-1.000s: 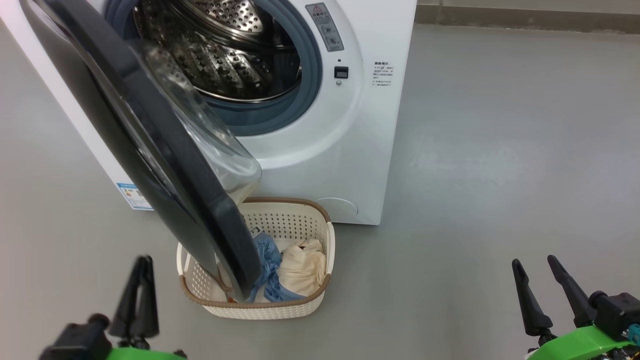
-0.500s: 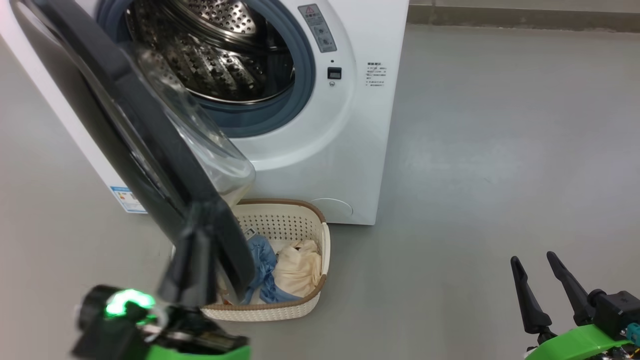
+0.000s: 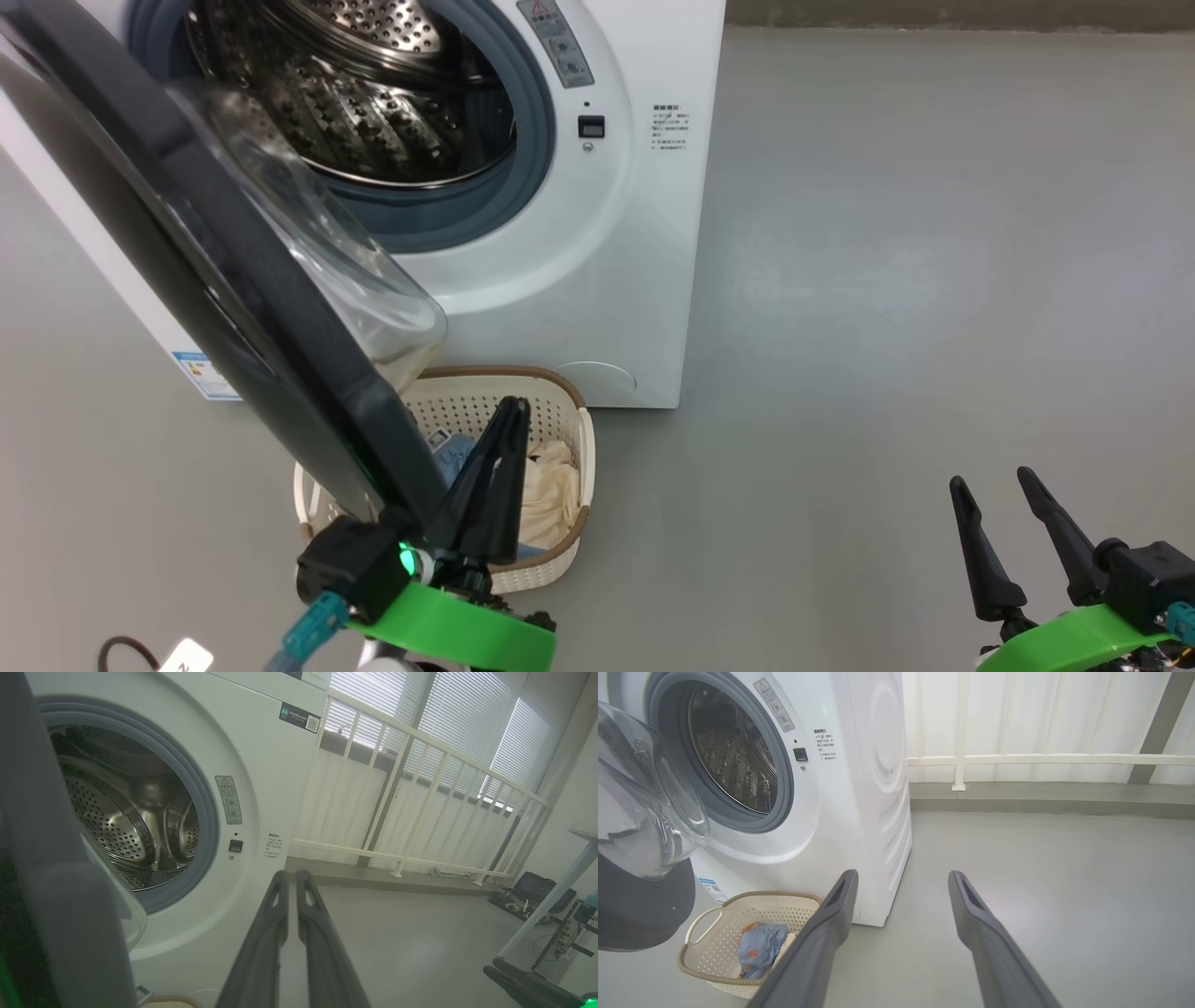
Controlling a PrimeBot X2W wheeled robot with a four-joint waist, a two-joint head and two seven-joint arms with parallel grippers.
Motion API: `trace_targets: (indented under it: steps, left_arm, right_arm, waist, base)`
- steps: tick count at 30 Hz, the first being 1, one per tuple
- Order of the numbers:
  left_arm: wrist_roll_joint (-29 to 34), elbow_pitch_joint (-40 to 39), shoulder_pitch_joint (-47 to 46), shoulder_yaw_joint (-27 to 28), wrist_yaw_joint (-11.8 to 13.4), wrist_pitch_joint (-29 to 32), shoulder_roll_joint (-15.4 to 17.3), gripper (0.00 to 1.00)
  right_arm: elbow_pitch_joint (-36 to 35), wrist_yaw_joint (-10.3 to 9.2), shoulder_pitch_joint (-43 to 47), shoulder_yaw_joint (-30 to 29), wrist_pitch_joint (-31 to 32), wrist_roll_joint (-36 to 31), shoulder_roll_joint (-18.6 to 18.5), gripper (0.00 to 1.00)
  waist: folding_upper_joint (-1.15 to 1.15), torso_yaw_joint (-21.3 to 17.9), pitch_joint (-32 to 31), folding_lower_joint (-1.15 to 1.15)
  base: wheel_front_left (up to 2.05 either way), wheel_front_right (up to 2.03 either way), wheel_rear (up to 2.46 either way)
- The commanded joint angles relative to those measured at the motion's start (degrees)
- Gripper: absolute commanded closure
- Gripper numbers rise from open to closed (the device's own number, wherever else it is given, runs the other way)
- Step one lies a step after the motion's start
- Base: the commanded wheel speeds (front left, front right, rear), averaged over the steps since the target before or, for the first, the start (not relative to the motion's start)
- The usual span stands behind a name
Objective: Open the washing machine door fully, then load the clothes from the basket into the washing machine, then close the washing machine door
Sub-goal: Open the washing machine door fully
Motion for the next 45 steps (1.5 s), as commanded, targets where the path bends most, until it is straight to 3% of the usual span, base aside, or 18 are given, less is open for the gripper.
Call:
trace_targets:
  steps: [1,12,32,45]
  left_arm:
    - [-1.21,0.36,-2.73,1.48,0.38,-1.00,0.28,1.00]
    - [-4.24,11.64,-6.09,3.63,1.13,-2.22,0.27,1.00]
    - [-4.09,12.96,-5.38,9.09,0.47,-2.26,0.27,1.00]
    - [-2.56,12.41,-2.87,10.13,0.53,-2.27,0.27,1.00]
  right_arm:
    - [-1.50,0.25,-1.19,1.21,-0.70,-0.95,-0.75,0.00]
    - [-1.88,0.25,-1.64,1.12,-0.70,-1.08,-0.78,0.00]
    - [-2.44,0.25,-1.96,0.91,-0.70,-1.25,-1.51,0.00]
    - [-2.82,0.25,-2.01,0.87,-0.70,-1.48,-1.84,0.00]
  waist:
    - [0.00,-0.14,0.21,0.00]
    - [0.00,0.00,1.06,0.00]
    - [0.00,2.31,1.20,0.00]
    - [0.00,6.30,0.98,0.00]
  base:
    - [0.00,0.00,0.00]
    - [0.00,0.00,0.00]
    - [0.00,0.00,0.00]
    - [0.00,0.00,0.00]
